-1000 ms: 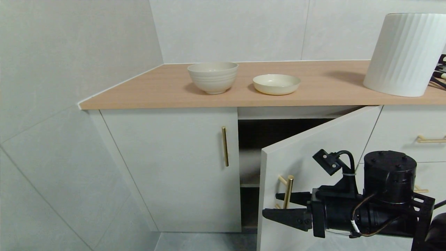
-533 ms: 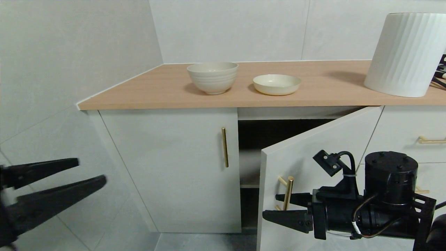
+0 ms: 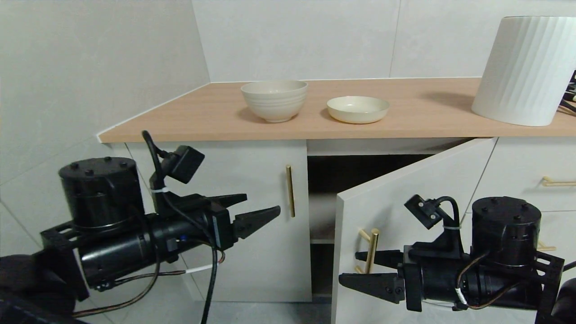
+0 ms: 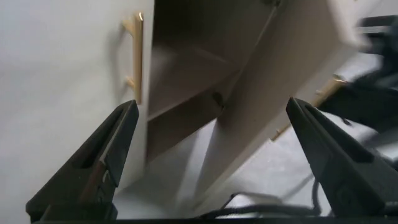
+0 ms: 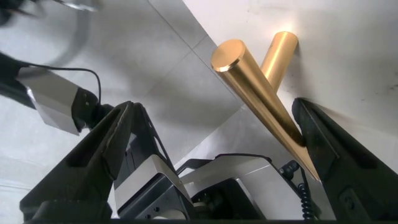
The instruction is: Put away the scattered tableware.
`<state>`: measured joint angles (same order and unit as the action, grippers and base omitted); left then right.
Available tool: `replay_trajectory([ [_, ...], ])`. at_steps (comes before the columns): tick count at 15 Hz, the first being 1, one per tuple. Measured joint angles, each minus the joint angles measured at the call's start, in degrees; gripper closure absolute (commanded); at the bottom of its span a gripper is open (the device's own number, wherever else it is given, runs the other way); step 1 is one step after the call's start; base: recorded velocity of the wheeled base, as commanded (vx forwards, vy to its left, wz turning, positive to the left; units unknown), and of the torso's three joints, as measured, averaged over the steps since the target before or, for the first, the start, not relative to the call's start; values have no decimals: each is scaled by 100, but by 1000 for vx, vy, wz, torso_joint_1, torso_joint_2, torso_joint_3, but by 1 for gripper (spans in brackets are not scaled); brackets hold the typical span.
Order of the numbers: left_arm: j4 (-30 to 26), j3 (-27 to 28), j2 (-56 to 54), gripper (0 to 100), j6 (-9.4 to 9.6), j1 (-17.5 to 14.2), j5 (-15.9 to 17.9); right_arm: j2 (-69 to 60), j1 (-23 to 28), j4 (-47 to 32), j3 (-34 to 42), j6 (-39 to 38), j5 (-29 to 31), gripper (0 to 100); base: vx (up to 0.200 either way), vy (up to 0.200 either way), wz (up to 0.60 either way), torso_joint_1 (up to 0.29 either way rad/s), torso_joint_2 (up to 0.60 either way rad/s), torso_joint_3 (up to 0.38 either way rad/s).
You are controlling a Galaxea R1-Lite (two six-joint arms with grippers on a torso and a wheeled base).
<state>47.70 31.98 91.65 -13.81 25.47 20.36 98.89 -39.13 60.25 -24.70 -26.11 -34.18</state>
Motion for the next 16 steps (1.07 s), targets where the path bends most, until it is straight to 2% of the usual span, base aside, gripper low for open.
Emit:
replay_trajectory([
  [1, 386, -52, 289, 0, -219, 155, -224, -2, 0, -4, 0, 0, 0, 0, 0, 0, 0, 0, 0, 0],
  [2, 681, -78, 523, 0, -332, 302, -402, -2, 0, 0, 0, 0, 0, 0, 0, 0, 0, 0, 0, 0],
  [4, 1119, -105, 947, 0, -422, 567, -642, -2, 0, 0, 0, 0, 0, 0, 0, 0, 0, 0, 0, 0],
  [7, 1328, -89, 1406, 0, -435, 785, -739, 0, 0, 0, 9, 0, 0, 0, 0, 0, 0, 0, 0, 0],
  [8, 1339, -72, 1493, 100, -444, 816, -750, 1, 0, 0, 11, 0, 0, 0, 0, 0, 0, 0, 0, 0],
  [13, 1475, 138, 1653, 100, -428, 857, -697, 6, 0, 0, 17, 0, 2, 0, 0, 0, 0, 0, 0, 0],
  [15, 1604, 410, 1764, 100, -411, 896, -572, 6, 0, 7, 34, 1, 2, 0, 0, 0, 0, 0, 0, 0],
  [16, 1642, 462, 1836, 100, -404, 912, -407, 1, 0, 10, 45, 1, 5, 0, 0, 0, 0, 0, 0, 0],
])
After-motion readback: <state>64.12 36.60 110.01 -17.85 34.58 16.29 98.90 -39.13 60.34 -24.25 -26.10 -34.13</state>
